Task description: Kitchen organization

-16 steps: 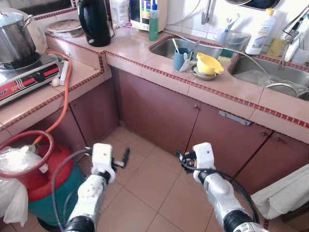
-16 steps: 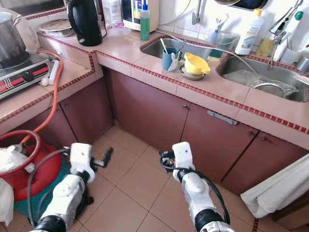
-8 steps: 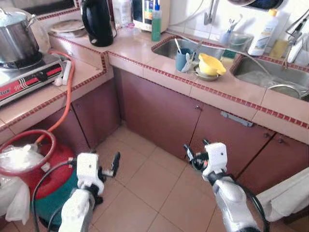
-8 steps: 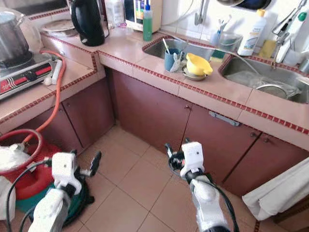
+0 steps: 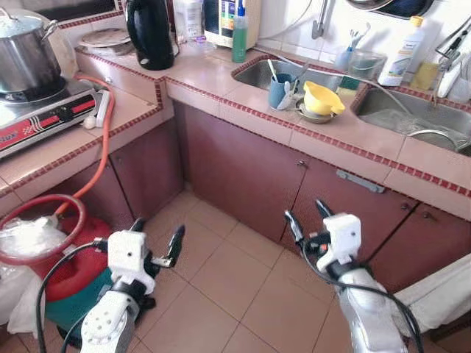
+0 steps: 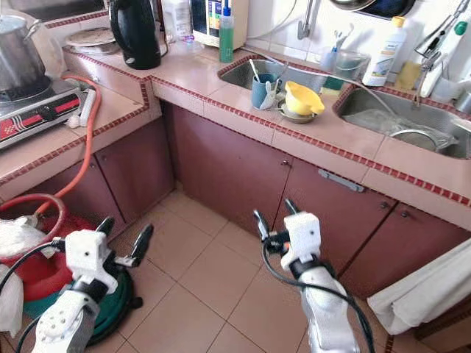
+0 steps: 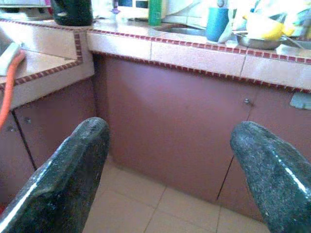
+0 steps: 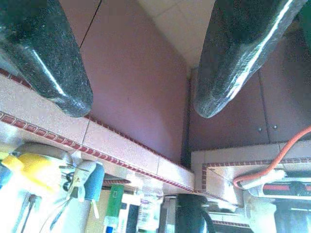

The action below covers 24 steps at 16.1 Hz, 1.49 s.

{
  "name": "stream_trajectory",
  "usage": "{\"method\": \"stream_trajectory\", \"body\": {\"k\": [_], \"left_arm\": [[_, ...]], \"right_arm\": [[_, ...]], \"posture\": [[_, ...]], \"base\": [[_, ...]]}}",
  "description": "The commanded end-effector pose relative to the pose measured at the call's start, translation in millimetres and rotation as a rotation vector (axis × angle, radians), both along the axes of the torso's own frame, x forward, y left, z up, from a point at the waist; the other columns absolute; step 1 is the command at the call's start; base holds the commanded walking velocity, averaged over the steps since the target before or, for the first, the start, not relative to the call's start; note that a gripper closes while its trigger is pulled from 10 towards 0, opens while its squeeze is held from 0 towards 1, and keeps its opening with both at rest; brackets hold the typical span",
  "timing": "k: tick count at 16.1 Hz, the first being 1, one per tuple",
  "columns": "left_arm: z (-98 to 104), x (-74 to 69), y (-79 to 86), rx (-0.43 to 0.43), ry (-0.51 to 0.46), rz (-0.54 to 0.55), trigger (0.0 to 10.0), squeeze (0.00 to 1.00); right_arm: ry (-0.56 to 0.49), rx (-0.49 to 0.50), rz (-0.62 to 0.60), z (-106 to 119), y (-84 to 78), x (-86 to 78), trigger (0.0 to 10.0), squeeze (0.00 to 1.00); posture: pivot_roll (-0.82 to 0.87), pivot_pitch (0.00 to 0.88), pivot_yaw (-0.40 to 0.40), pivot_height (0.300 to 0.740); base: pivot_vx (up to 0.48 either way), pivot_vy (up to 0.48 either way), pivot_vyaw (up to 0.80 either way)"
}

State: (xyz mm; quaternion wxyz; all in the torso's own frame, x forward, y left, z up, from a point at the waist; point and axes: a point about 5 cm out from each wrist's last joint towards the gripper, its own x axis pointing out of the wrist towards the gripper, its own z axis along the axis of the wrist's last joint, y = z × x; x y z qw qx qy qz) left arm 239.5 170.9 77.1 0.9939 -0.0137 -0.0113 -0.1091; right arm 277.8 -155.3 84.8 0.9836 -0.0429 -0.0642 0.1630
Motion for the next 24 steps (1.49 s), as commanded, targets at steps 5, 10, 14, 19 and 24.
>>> {"method": "stream_trajectory", "body": {"k": [5,10,14,19,24], "left_arm": [[9,5.6,2.3,0.016,-0.019,-0.02,10.0,0.0],[10,9.0,-1.9,0.014,-0.018,-0.029,10.0,0.0],[11,9.2,-4.1,0.013,-0.02,-0.035,10.0,0.0],[13,10.7,-5.3,0.011,-0.022,-0.044,10.0,0.0],[14,15.5,-10.0,0.012,-0.026,-0.065,10.0,0.0]], "right_arm": [[-0.008,-0.036,0.026,8,1.5,2.7,10.0,0.0],[-0.01,-0.05,0.026,11,7.4,7.6,10.0,0.0],[-0.009,-0.06,0.044,10,10.3,6.3,10.0,0.0],[0.007,-0.063,0.033,9,9.1,7.0,10.0,0.0],[-0.004,-0.064,0.028,10,8.8,7.2,10.0,0.0]], "posture": [[-0.1,0.0,-0.04,0.74],[-0.1,0.0,-0.044,0.74],[-0.1,0.0,-0.044,0.74],[-0.1,0.0,-0.043,0.74],[-0.11,0.0,-0.035,0.74]], "base": [[0.106,0.0,0.0],[0.343,0.0,0.0],[0.378,0.0,0.0],[0.376,0.0,0.0],[0.375,0.0,-0.42]]}}
